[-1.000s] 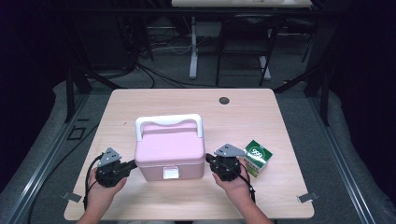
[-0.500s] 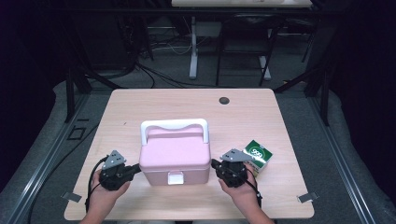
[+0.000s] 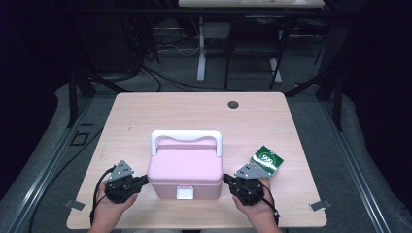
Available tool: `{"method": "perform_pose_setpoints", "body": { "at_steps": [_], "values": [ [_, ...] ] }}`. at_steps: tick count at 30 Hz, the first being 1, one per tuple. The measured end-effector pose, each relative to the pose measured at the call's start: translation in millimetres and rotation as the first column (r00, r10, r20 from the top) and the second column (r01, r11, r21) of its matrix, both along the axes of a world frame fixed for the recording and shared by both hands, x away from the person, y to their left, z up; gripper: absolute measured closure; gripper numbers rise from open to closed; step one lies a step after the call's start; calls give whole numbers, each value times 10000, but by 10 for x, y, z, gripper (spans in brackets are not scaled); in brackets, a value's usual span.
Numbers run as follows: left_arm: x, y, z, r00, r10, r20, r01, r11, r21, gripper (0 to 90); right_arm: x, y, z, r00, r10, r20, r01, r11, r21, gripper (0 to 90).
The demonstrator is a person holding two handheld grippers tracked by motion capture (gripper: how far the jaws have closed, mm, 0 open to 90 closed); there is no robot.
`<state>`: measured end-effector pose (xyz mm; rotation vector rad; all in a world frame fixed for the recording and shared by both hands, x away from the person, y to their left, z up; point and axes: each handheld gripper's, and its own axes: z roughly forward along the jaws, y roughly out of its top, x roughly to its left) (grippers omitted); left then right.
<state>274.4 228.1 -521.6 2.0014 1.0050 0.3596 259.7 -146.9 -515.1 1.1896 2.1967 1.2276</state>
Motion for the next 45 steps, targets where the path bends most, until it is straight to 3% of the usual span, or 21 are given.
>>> {"method": "perform_pose_setpoints", "body": {
  "at_steps": [9,20,26,29,36,41,45],
  "values": [
    [-121,-1,9,9995,-284,-100,285,9996,56,900,-98,-25,19,9999,-22,-156,20,10000,-92,900],
    [-103,2,0,9995,-293,-146,292,9995,-89,900,-153,-48,5,9997,-20,-224,22,9999,115,900],
    [-96,20,-17,9993,-334,-160,331,9993,-187,867,-136,-87,-16,9992,318,-258,-311,9992,270,900],
    [-89,42,-20,9993,-344,-128,341,9992,-226,836,-128,-98,-8,9994,276,-208,-276,9996,-10,849],
    [-72,74,17,9988,-434,-245,430,9990,-148,777,-95,-131,-4,9994,178,-286,-177,9998,49,766],
    [-40,108,98,9988,-430,-231,423,9987,-272,698,-53,-149,70,9996,83,-272,-95,9990,-438,671],
    [-15,134,206,9992,-371,-114,368,9991,-204,641,-19,-185,156,9999,-7,-154,1,9991,-419,643]
  ]
}}
